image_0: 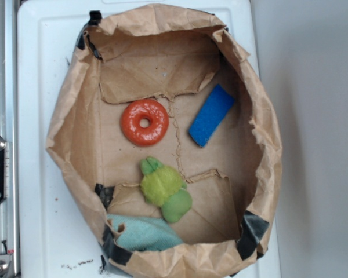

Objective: Grab the blue sponge.

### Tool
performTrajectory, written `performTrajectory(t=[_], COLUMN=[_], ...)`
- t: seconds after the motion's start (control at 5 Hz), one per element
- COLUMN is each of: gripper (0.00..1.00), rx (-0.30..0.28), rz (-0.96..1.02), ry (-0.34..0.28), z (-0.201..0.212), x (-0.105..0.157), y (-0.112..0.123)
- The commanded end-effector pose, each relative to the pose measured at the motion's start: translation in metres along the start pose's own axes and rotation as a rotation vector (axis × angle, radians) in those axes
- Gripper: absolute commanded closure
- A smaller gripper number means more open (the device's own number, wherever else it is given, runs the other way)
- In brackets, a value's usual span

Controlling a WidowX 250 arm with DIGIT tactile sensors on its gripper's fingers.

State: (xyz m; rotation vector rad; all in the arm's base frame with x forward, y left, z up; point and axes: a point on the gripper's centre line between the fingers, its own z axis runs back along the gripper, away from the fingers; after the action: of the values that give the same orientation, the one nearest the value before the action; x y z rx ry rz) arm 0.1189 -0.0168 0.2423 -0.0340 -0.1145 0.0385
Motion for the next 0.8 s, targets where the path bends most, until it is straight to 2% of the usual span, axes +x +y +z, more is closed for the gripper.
performTrajectory(t=[0.0,0.2,0.6], gripper=[0.0,0.0,0.0], rx=[0.0,-0.002,0.017], rz=[0.0,-0.002,0.057], ry=[0.0,0.002,-0.082], z=[0.0,-0.017,-0.04], x=[0.0,0.026,0.075], y=[0.0,0.004,0.013])
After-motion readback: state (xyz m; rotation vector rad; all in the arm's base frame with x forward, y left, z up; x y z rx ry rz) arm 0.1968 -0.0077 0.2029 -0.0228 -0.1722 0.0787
